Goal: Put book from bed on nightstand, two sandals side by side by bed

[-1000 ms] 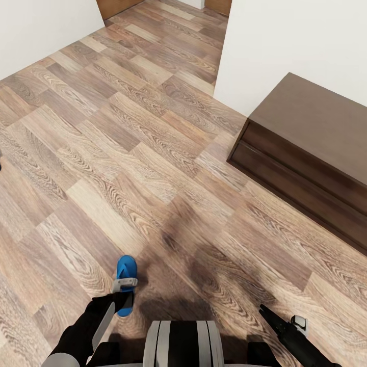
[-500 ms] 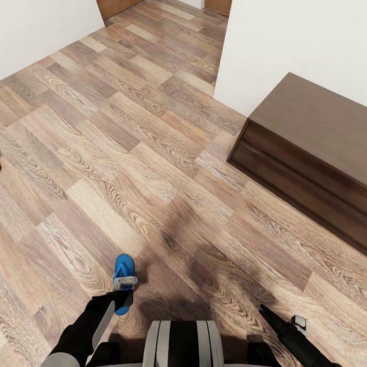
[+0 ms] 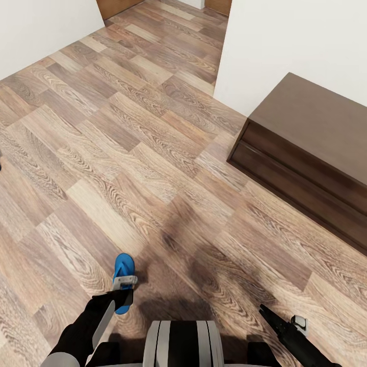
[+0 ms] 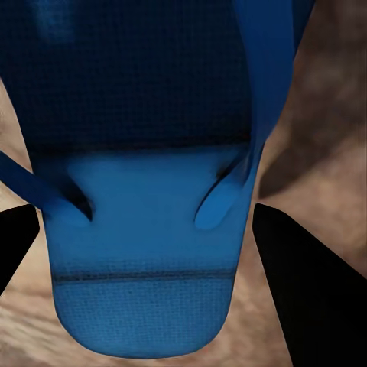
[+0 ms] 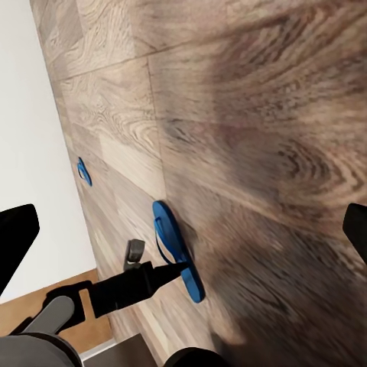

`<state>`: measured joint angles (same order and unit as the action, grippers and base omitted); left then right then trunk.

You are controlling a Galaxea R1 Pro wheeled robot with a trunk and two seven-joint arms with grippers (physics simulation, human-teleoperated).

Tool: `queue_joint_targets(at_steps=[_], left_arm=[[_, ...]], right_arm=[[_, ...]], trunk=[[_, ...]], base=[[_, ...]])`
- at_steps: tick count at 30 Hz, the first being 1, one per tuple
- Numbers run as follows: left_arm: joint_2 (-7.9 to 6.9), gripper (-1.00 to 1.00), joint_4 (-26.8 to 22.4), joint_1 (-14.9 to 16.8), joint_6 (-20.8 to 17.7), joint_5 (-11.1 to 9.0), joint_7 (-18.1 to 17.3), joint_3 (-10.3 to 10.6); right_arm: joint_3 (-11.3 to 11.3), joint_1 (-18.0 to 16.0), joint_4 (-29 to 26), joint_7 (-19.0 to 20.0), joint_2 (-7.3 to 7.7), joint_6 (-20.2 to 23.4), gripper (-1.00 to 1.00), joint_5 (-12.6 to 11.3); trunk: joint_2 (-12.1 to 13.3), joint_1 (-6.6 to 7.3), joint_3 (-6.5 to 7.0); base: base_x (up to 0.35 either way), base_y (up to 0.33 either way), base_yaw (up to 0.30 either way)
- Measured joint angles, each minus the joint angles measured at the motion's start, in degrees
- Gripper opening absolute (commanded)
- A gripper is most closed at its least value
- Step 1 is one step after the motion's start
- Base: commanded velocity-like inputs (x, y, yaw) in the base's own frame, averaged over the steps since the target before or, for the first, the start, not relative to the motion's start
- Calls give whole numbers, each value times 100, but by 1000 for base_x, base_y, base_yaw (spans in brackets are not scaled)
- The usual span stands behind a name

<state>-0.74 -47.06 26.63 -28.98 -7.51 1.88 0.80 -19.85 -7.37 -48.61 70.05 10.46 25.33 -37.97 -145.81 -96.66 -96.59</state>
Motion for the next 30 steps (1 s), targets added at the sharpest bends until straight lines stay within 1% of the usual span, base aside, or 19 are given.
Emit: queue_joint_targets(at_steps=[13,19,29,30], left_arm=[[-18,-100,-72,0,-48,0,-5,0],[-19,-100,-77,0,-64,-2,-5,3],[-64,-100,-92,-1,-78,-15,-15,-7],[-100,-100,-93,0,-79,-14,-20,-15]], right_arm=[[0,0,0,-2,0,-3,100,0],[0,0,0,-2,0,0,100,0],[0,0,7,-2,0,-4,100,0],[0,0,8,-2,5,-7,100,0]], trunk=[[0,0,0],[8,16,132],[21,41,354],[23,44,376]], base=[[0,0,0],[0,0,0],[0,0,0],[0,0,0]])
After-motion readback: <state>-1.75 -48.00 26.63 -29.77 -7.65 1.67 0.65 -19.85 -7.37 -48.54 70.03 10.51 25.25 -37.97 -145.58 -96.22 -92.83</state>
